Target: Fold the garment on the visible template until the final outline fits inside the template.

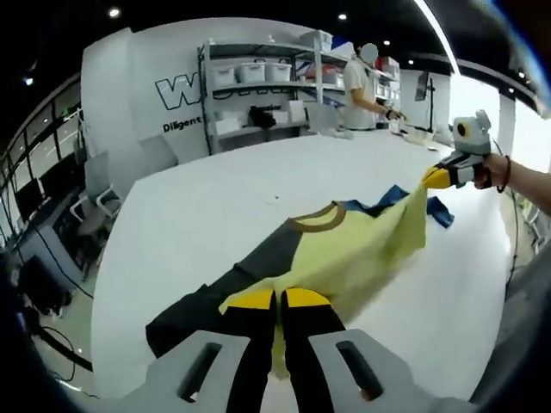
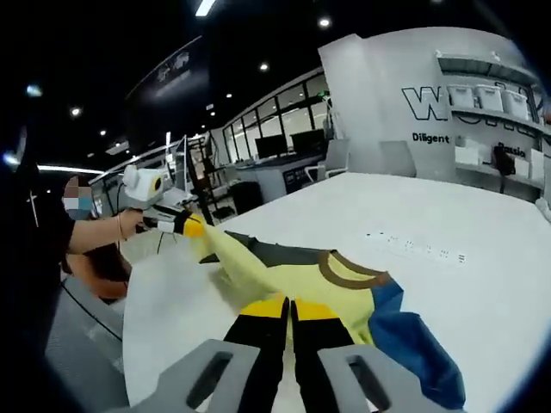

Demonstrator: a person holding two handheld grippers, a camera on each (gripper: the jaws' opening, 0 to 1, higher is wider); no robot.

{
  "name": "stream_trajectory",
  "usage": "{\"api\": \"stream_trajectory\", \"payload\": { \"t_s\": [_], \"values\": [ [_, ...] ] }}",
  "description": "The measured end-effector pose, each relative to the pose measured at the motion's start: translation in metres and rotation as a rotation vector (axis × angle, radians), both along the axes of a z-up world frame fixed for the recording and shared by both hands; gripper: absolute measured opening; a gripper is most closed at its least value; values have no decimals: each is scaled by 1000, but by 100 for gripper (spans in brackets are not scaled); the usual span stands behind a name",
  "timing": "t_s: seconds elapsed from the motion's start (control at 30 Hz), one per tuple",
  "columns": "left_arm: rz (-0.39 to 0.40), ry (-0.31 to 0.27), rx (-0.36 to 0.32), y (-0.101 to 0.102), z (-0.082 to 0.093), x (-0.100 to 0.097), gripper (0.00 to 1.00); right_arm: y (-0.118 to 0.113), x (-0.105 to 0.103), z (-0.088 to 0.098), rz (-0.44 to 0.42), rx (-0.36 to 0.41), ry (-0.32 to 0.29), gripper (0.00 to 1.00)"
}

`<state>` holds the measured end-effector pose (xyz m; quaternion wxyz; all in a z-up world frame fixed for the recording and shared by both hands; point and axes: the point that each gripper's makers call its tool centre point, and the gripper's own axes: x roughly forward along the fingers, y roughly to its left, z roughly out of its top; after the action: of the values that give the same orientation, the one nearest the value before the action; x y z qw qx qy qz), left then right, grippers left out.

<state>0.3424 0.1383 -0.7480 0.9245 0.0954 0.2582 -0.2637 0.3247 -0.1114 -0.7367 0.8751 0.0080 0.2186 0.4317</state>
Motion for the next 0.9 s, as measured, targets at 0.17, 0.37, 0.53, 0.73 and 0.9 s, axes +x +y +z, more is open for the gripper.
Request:
{"api": "stream_trajectory", "payload": {
  "t_s": [0.17,0.37,0.53,0.73,0.9],
  "values": [
    [-46,18,25,-7,5,-16,1,-1,-25,1,45,20,29,0],
    [-146,3,140,-14,2,-45,1,-4,-49,-2,74,-23,40,0],
    [-197,21,160,-17,-1,-66,1,-5,-66,-3,100,-37,44,0],
    [-259,36,142,-28,4,-99,1,-12,-86,0,118,-35,57,0],
    [-309,81,141,-36,1,-131,1,-21,-103,-4,131,-53,81,0]
  ]
}}
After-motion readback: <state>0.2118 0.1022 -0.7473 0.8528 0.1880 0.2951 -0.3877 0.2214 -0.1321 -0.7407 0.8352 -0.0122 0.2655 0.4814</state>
